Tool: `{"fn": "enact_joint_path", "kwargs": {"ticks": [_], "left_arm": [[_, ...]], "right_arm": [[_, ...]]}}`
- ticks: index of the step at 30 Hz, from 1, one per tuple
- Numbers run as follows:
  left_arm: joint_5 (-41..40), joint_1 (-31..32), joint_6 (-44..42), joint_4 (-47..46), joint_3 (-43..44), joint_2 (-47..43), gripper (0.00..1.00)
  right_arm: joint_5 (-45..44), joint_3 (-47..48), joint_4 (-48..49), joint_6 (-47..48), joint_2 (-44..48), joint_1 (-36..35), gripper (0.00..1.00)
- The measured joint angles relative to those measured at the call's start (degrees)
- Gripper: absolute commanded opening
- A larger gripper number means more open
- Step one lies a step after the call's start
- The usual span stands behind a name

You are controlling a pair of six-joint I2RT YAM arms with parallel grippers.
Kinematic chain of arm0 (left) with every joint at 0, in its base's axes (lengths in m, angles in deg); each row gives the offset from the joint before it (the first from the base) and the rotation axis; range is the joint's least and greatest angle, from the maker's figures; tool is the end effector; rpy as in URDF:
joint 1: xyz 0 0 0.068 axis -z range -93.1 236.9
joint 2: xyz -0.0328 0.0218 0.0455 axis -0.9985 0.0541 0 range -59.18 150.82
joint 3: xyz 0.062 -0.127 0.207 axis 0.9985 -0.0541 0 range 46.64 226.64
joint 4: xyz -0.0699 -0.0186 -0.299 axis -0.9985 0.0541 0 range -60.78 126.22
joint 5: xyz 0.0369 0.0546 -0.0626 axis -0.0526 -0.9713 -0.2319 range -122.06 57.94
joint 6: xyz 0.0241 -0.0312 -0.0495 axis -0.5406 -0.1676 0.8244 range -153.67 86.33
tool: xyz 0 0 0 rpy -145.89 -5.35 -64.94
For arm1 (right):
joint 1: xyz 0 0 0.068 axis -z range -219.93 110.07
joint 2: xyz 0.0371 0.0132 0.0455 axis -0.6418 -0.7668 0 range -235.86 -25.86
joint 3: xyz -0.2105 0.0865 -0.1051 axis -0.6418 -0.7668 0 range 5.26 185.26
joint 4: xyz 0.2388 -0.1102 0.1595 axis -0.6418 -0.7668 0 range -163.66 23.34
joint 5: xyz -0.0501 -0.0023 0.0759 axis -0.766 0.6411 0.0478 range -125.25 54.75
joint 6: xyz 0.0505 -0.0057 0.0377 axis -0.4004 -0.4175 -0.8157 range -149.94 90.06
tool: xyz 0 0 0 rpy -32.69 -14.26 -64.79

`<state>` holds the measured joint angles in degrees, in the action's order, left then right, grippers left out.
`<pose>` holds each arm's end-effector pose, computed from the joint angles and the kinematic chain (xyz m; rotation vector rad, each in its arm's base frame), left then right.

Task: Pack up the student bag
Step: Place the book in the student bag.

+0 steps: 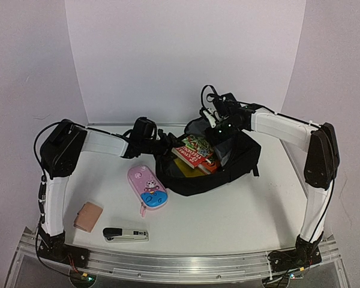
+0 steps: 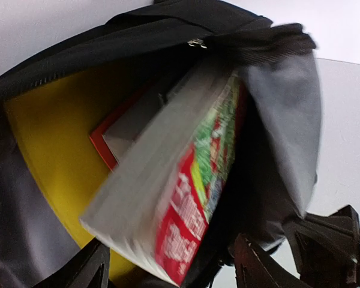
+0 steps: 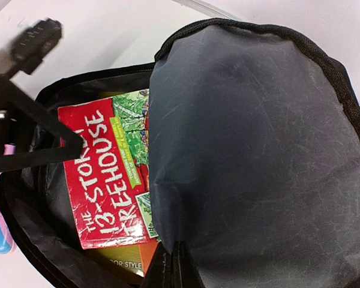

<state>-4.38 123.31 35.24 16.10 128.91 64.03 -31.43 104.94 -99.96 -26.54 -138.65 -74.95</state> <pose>0.4026 -0.3248 0.1133 -0.3293 2.4042 -1.5098 0.4056 0.2882 0.2388 -0.8216 2.2609 0.3393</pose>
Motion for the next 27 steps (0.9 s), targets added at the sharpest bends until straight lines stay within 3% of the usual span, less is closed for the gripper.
{"fn": "enact_joint_path", "kwargs": {"ticks": [5, 13, 16, 20, 27], "left_arm": [[-1.70, 1.24, -0.01, -0.28, -3.34, -4.90, 0.47], [-0.77, 2.27, 1.58, -2.45, 1.16, -0.37, 0.31], [-0.28, 2.27, 1.62, -2.38, 7.45, 4.70, 0.32], [-0.31, 2.22, 1.05, -1.46, 12.96, 8.29, 0.41], [-3.09, 2.42, -2.89, 1.22, 8.38, 3.30, 0.46]], "right_arm": [[0.14, 0.00, -0.06, -0.07, 0.00, 0.02, 0.00], [0.64, 0.00, -0.29, -0.71, 0.00, 0.02, 0.00], [0.71, 0.00, -0.44, -0.70, 0.00, 0.02, 0.00], [0.71, 0.00, -0.54, -0.68, 0.00, 0.02, 0.00], [0.73, 0.00, -0.61, -0.65, 0.00, 0.00, 0.00]]}}
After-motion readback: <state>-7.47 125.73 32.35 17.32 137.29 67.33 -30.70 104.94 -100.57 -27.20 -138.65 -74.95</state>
